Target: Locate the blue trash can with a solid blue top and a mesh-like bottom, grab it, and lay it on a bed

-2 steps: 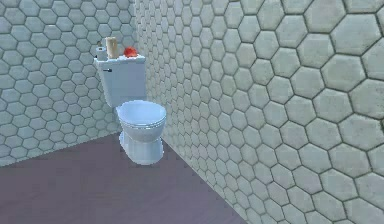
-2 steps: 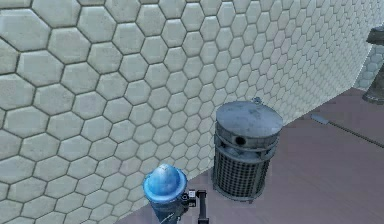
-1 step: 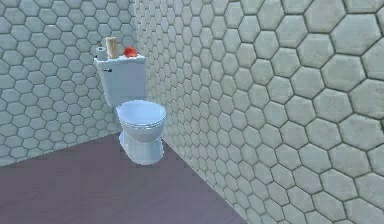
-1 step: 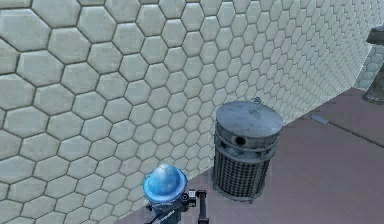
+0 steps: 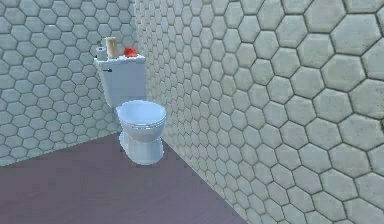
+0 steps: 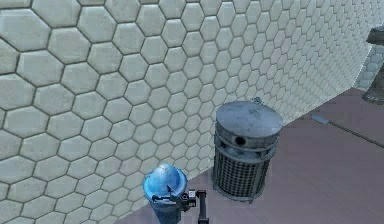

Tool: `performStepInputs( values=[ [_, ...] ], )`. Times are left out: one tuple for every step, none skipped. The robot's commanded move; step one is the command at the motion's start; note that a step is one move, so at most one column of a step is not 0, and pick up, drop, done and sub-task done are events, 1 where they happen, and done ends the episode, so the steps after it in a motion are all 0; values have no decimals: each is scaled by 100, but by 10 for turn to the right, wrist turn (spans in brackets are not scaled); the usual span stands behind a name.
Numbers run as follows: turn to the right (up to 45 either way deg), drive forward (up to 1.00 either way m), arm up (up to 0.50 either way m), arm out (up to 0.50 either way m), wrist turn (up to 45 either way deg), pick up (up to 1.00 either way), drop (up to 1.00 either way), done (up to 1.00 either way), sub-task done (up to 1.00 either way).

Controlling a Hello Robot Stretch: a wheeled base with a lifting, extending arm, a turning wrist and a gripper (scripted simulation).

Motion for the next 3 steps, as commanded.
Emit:
performStepInputs(
  values=[
    [0,0,0,0,30,0,0,0,0],
    [0,0,0,0,0,100,0,0,0],
    [0,0,10,0,0,0,0,0,0]
  ],
)
